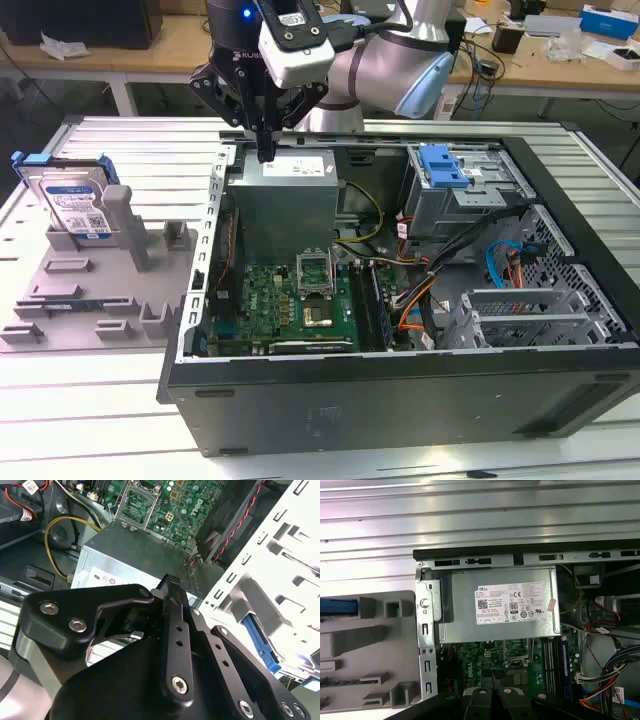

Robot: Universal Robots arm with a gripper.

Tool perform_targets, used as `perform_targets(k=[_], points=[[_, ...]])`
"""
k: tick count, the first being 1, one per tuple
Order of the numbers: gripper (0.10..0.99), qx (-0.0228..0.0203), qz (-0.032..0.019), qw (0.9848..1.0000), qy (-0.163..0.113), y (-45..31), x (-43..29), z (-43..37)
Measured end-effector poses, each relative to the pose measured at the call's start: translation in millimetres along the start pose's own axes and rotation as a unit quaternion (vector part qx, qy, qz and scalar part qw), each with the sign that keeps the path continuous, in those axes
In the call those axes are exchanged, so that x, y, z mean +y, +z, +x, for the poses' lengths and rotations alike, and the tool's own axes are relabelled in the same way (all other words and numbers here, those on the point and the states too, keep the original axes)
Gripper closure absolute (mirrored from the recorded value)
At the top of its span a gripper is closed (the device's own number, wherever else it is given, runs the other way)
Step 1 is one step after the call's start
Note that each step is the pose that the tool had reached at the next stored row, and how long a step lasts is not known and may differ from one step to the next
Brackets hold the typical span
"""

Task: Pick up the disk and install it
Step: 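Reach for the disk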

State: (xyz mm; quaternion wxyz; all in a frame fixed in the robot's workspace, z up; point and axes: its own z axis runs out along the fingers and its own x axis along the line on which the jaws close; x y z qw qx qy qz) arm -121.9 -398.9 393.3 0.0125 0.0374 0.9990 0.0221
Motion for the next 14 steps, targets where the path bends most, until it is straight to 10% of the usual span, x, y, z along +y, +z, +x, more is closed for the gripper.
perform_targets(k=[14], points=[[0.98, 0.001, 0.0001, 1.0, 0.0, -0.1, 0.7, 4.7]])
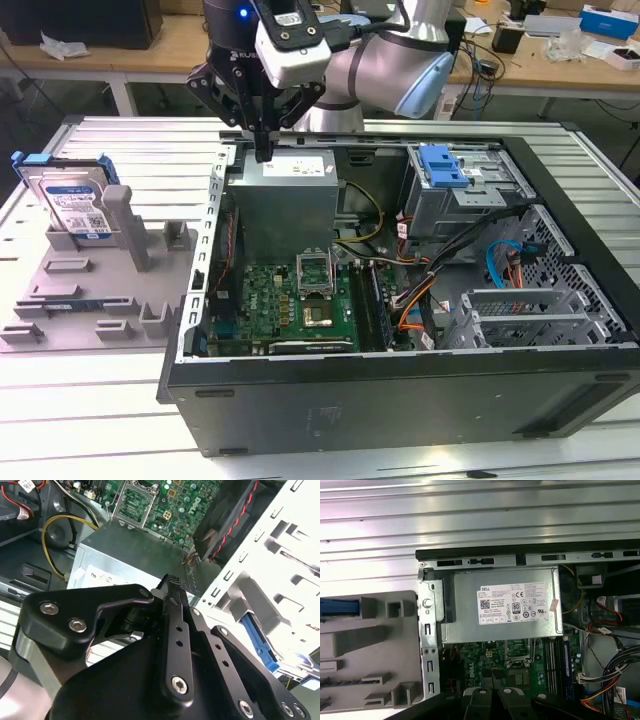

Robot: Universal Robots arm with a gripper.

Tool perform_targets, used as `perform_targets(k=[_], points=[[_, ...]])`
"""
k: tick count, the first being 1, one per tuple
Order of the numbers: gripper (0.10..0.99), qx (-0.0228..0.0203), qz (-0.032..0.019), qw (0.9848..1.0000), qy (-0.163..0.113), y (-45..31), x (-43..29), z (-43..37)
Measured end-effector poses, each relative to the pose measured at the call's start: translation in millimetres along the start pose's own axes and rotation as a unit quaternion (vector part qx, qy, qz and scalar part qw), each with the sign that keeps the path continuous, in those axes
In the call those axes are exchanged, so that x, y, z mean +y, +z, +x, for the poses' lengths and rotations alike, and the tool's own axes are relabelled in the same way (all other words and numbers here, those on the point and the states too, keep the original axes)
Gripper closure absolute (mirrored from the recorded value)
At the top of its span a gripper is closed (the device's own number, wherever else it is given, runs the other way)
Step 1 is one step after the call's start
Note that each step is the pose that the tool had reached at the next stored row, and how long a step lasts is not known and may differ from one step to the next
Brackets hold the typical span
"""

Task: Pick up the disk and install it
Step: 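Reach for the disk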

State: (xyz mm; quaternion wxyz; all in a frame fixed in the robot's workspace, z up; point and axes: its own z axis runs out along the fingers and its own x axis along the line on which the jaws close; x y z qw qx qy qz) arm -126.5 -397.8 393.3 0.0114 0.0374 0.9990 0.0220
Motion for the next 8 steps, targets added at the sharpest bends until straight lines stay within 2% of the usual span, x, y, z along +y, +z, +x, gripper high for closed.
perform_targets(k=[3, 4, 6, 8], points=[[0.98, 0.0014, 0.0001, 1.0, 0.0, 0.0, 3.2, 11.7], [0.98, 0.0025, 0.0002, 1.0, 0.0, 0.0, 4.8, 21.0], [0.98, 0.0034, 0.0002, 1.0, 0.0, 0.0, 5.9, 27.3], [0.98, 0.0052, 0.0004, 1.0, 0.0, -0.2, 8.0, 38.7]])
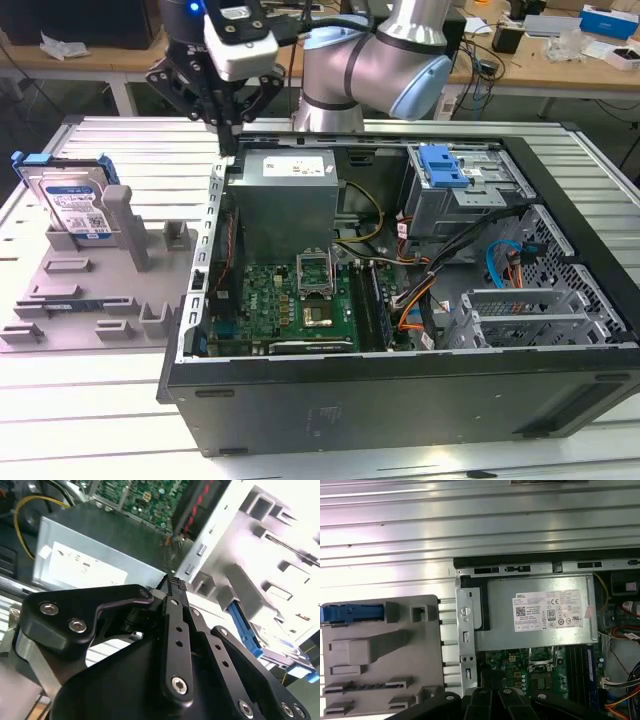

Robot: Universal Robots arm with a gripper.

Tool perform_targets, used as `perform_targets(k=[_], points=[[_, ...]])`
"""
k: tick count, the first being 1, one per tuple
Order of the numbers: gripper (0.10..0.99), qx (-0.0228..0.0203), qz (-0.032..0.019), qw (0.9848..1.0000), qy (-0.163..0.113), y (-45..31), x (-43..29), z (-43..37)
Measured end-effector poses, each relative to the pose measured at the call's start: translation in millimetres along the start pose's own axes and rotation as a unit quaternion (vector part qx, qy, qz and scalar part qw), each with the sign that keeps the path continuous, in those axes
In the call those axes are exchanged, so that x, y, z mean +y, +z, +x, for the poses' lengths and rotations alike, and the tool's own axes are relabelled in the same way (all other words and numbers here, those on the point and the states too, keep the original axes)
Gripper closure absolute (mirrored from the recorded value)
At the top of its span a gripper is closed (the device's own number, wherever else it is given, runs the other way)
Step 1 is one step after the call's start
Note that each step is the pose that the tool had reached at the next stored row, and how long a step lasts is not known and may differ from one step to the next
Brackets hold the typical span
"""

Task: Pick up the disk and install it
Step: 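Reach for the disk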

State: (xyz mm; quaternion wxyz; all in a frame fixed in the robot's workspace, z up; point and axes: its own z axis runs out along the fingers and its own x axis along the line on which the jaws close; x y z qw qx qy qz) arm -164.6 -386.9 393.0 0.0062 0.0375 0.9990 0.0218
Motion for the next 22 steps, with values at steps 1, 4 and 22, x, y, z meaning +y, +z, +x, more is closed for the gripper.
perform_targets(k=[1, 4, 22], points=[[0.98, 0.0008, 0.0, 1.0, 0.0, 0.1, 0.9, 5.1], [0.98, 0.003, 0.0002, 1.0, 0.0, 0.1, 2.5, 16.8], [0.98, 0.0151, 0.0011, 0.9999, 0.001, 0.4, 11.5, 91.2]])
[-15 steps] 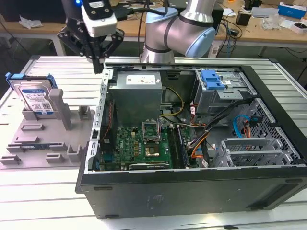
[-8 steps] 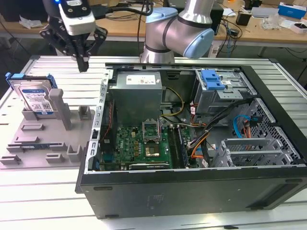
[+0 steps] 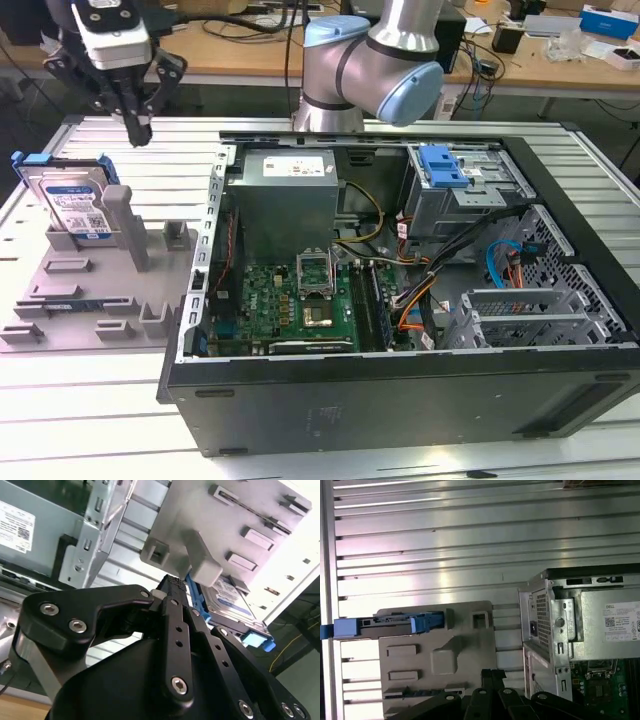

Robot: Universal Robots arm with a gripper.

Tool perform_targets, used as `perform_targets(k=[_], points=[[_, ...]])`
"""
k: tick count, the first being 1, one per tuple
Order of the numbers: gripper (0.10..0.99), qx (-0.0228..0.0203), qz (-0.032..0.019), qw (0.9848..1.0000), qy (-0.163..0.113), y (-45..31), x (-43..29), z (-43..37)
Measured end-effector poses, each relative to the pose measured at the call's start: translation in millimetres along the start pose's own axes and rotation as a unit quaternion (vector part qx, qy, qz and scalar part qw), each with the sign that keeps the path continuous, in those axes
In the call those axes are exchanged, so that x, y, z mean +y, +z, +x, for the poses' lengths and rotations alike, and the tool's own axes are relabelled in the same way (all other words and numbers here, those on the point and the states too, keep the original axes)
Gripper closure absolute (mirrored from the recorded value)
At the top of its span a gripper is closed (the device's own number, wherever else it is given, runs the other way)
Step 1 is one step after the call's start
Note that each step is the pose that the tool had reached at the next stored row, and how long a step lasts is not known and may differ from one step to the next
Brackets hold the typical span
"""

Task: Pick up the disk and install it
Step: 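Reach for the disk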

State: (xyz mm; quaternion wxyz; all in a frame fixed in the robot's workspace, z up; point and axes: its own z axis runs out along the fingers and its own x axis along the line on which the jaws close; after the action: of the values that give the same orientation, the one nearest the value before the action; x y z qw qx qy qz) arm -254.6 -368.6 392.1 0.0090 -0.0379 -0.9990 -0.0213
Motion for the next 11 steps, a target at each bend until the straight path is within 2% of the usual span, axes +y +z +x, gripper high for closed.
perform_targets(k=[2, 8, 11], points=[[0.98, 0.0009, 0.0, 1.0, 0.0, 0.5, 2.2, 10.7], [0.98, 0.0019, 0.0, 1.0, 0.0, 1.3, 6.8, 29.0], [0.98, 0.0026, 0.0001, 1.0, 0.0, 2.1, 11.3, 42.3]])
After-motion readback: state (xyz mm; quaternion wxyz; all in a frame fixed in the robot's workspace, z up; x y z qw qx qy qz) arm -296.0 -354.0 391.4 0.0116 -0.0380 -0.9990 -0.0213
